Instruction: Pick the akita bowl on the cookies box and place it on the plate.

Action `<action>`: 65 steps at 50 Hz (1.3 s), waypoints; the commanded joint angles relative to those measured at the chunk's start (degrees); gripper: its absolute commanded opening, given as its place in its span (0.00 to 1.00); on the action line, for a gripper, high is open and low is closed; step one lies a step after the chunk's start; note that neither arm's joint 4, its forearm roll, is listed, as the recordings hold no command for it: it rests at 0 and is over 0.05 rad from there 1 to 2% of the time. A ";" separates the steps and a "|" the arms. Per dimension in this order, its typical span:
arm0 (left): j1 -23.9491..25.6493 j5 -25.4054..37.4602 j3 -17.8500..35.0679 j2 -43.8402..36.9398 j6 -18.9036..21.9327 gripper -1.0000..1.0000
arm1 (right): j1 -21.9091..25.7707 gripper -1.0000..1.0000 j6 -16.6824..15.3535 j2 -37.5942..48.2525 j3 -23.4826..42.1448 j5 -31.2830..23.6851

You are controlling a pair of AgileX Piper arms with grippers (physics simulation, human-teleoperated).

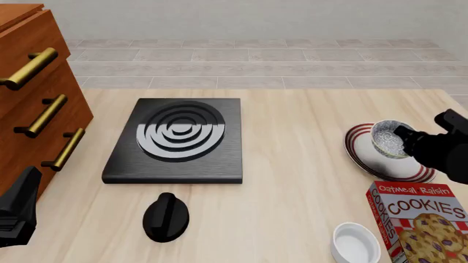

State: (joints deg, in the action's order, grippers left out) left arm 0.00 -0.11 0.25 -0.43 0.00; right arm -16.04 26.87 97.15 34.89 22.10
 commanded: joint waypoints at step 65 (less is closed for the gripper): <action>0.00 0.00 0.00 0.00 0.00 1.00 | -0.62 1.00 2.28 8.29 1.01 5.30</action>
State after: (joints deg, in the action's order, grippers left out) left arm 0.00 -0.11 0.25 -0.43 0.00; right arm -16.98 28.94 104.94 35.74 27.59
